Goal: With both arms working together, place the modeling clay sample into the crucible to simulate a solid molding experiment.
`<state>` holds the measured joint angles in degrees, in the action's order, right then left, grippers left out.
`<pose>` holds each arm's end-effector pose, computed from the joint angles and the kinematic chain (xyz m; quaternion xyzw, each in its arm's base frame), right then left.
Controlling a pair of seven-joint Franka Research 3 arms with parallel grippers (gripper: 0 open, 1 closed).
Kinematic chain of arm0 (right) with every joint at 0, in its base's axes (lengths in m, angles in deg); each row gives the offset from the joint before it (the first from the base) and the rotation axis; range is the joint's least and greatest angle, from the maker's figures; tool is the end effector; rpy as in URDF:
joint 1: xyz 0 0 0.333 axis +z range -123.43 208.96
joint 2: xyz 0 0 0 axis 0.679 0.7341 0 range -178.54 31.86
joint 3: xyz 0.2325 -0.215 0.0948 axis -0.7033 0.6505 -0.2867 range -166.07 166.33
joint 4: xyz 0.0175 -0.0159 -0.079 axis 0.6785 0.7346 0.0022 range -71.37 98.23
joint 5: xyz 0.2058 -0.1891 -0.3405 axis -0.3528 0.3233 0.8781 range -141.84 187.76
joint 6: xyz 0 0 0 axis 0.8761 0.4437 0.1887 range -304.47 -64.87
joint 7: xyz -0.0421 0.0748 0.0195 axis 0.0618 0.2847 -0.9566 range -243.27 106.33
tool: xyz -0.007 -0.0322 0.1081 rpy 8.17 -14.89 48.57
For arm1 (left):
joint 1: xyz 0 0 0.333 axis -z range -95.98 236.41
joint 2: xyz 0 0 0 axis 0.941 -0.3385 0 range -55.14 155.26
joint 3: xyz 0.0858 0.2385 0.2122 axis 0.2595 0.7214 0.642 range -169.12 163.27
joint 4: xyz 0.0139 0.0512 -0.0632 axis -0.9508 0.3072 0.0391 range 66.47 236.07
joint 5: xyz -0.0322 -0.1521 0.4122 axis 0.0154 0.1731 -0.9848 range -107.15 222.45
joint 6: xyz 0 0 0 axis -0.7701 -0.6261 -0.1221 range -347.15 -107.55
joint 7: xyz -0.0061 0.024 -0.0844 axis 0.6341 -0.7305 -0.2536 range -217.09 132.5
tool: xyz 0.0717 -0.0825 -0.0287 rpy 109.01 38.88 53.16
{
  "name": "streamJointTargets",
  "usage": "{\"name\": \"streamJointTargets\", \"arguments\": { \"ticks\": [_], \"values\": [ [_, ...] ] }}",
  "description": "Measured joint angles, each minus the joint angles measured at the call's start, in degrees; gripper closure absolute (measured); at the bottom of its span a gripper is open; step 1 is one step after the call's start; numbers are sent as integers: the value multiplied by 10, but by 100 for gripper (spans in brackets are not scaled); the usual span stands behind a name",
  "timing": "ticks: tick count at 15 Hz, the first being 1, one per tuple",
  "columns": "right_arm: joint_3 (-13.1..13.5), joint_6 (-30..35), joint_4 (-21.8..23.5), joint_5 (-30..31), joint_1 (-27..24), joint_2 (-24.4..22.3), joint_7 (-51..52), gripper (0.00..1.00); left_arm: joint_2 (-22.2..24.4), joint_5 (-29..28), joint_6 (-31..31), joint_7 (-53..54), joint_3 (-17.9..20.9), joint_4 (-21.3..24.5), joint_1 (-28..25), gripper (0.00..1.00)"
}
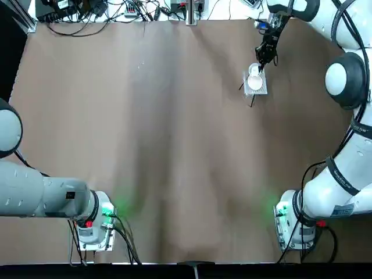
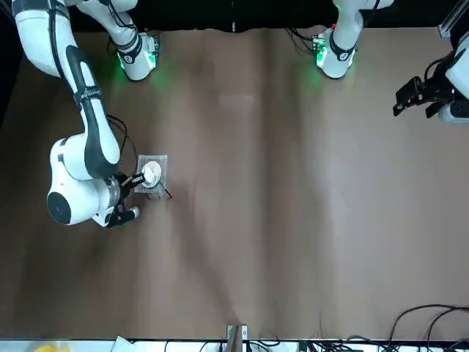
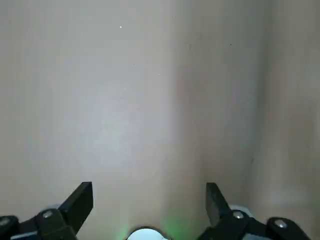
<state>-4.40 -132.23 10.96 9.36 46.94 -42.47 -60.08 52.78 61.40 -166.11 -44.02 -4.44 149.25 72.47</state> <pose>0.6739 0.1230 0.2941 -0.9566 -0.1098 0.2342 0.1339 0.5743 -0.0462 0.6568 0.9989 -0.0205 -0.0277 0.0307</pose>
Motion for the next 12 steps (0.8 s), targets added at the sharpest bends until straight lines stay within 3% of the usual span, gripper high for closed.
{"name": "streamJointTargets", "arguments": {
  "ticks": [12],
  "values": [
    [-3, 2, 7, 1, -4, 16, 3, 92, -12, -22, -31, 14, -28, 11, 10, 0]
  ]
}}
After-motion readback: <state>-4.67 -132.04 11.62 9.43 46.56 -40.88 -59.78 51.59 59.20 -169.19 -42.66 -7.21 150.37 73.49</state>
